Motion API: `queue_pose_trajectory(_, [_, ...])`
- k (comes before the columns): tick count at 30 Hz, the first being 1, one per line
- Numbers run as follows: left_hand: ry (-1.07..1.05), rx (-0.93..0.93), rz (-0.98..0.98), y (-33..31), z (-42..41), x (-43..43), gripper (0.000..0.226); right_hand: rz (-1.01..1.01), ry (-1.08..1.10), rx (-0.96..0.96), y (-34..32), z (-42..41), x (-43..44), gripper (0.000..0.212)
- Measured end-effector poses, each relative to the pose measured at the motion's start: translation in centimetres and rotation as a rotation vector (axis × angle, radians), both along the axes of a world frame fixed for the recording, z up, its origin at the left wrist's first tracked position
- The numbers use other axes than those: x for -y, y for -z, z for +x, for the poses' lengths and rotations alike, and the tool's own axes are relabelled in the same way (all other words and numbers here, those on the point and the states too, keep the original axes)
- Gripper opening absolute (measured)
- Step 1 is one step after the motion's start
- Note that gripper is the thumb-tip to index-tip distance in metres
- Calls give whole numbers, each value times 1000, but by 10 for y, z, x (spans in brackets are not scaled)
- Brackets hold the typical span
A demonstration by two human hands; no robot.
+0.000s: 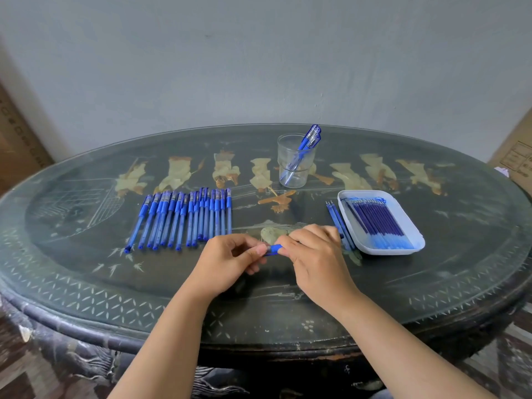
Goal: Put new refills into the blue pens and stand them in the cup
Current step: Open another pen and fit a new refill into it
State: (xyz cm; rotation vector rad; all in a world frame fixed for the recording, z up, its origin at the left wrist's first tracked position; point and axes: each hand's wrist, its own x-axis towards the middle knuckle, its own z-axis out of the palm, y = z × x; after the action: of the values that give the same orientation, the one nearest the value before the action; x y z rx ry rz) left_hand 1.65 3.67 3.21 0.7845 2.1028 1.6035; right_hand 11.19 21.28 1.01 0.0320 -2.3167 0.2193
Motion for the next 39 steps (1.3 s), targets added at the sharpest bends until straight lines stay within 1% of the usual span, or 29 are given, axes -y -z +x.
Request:
queue_pose_trajectory(2, [-73,62,63,1,-7,8,21,-89,49,-36,0,0,-6,18])
queue_pose_trajectory(3, [-101,79,90,1,-9,12,22,-98,51,-44,0,-1,-6,18])
queue_pose_trajectory(5, [-114,63,83,3,-11,15,18,-61,24,-42,0,-2,-3,18])
queue_pose_trajectory(8, [-110,-2,37,5,-9,13,11,-77,29,-57,-1,-3,-1,21])
queue_pose_trajectory(10, [-114,-136,-14,5,-7,10,10,-60,36,-40,0,-2,-2,19])
queue_pose_trajectory(14, [-85,-488,-147,7,-5,7,18,-54,38,-20,1,-2,-3,18])
queue_pose_trajectory(16, [-50,-567,-217,12,-5,6,21,-49,32,-15,2,-2,-3,18])
queue_pose_trajectory(18, [-52,-604,-235,15,-8,5,21,-53,33,-7,2,-3,-4,18])
queue_pose_trajectory(21, [-60,-610,-232,15,-7,5,23,-63,27,2,4,-4,-4,18])
queue_pose_trajectory(24, [-77,-557,-221,13,-4,6,30,-76,9,16,5,-4,-5,19])
queue_pose_trajectory(28, [-128,-534,-105,11,1,0,33,-83,-29,58,3,-4,-4,20])
queue_pose_trajectory(33, [-158,-574,-19,16,3,-11,15,-80,-74,96,3,-4,-3,21])
queue_pose_trajectory(35, [-149,-605,-29,17,3,-13,5,-69,-91,89,3,-4,-3,20])
queue_pose_trajectory(36, [-144,-626,-44,18,3,-13,5,-54,-96,79,3,-4,-3,19])
queue_pose_trajectory(39, [-145,-625,-53,19,3,-14,25,-48,-94,51,2,-3,-2,17])
